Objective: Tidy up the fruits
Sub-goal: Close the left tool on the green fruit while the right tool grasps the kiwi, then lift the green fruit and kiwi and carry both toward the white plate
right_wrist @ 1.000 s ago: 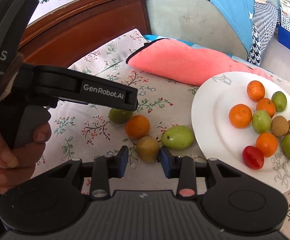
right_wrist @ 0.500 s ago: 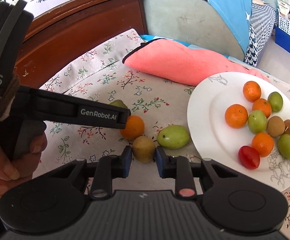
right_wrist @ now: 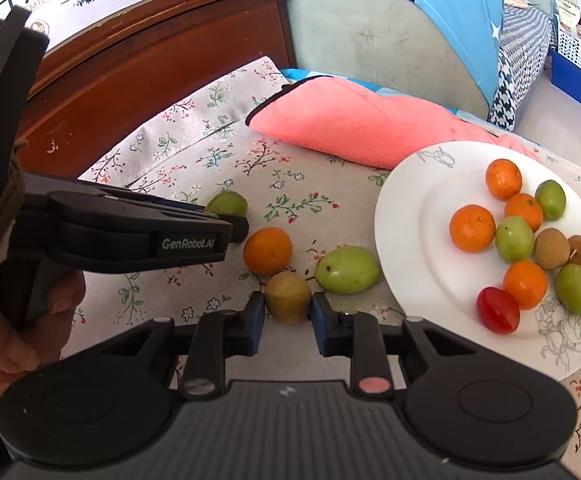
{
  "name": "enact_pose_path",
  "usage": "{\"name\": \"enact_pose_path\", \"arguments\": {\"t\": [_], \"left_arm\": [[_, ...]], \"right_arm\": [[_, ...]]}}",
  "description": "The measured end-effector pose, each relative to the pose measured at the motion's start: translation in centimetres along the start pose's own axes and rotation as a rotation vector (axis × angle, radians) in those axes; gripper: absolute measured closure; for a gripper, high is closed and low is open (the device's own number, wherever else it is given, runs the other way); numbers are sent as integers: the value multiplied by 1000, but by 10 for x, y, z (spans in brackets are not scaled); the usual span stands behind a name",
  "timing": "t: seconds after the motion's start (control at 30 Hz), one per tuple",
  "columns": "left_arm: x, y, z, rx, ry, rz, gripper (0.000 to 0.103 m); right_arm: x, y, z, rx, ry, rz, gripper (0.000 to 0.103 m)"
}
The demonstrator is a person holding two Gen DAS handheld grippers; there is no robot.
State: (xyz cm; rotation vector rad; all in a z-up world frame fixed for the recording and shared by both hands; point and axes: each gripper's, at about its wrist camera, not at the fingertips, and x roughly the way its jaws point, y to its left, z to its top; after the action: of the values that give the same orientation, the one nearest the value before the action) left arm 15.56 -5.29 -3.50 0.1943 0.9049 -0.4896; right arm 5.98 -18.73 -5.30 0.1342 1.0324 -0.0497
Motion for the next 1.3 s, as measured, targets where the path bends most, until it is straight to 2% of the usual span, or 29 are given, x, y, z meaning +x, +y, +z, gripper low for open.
{"name": "enact_pose_path", "arguments": {"t": [0.4,0.53,0.67,0.93,1.07,1.3], "left_arm": [[-20,-12,2,58,-74,41,81],[-24,-14,5,55,-87,32,81],[-21,-13,5,53,-76,31,81],[-18,20,13,-48,-34,-28,78],[-13,17,12,-34,-20,-59,70],[-1,4,10,-8,5,-43,70]], "right_arm": [[-14,0,4,2,-38,15,78],[-18,-2,5,12,-50,16,78],[-17,-4,5,17,-37,9,78],[-17,-7,7,42,-32,1,77],[-18,-8,7,56,-38,4,77],[-18,-10,6,72,-34,1,77]]}}
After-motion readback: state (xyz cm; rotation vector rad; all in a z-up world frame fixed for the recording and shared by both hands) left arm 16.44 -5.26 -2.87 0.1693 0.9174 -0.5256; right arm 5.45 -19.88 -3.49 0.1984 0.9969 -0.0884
